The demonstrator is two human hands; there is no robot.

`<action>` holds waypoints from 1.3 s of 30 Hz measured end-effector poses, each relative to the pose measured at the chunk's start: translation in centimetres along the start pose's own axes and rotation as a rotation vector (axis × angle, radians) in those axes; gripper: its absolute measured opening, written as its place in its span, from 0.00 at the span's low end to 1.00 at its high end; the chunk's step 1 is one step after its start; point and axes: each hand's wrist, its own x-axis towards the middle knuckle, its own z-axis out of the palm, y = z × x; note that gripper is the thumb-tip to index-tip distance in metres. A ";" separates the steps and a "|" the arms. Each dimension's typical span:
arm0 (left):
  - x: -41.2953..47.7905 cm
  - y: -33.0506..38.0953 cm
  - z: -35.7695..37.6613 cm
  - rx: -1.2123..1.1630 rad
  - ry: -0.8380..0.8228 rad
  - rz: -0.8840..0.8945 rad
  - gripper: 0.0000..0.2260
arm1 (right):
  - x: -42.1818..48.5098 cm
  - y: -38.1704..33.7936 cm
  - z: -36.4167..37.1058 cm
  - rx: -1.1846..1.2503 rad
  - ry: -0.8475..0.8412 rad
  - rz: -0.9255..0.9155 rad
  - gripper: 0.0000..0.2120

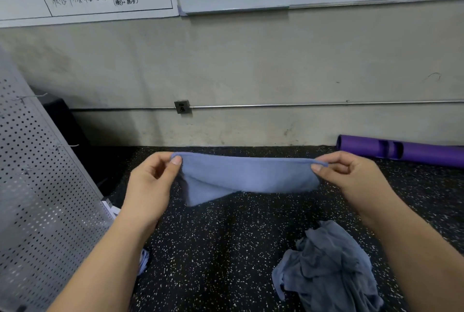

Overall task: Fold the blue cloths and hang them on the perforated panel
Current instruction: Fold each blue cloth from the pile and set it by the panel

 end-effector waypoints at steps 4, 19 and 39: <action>-0.2 -0.2 0.3 0.149 0.041 0.028 0.07 | 0.3 0.5 0.0 -0.054 0.088 -0.076 0.04; -0.8 1.7 1.3 0.017 0.044 -0.102 0.10 | -1.1 -0.1 3.4 0.019 0.184 -0.061 0.03; -0.4 1.2 0.3 -0.357 0.005 -0.609 0.10 | -0.5 2.3 2.9 0.294 -0.056 0.402 0.19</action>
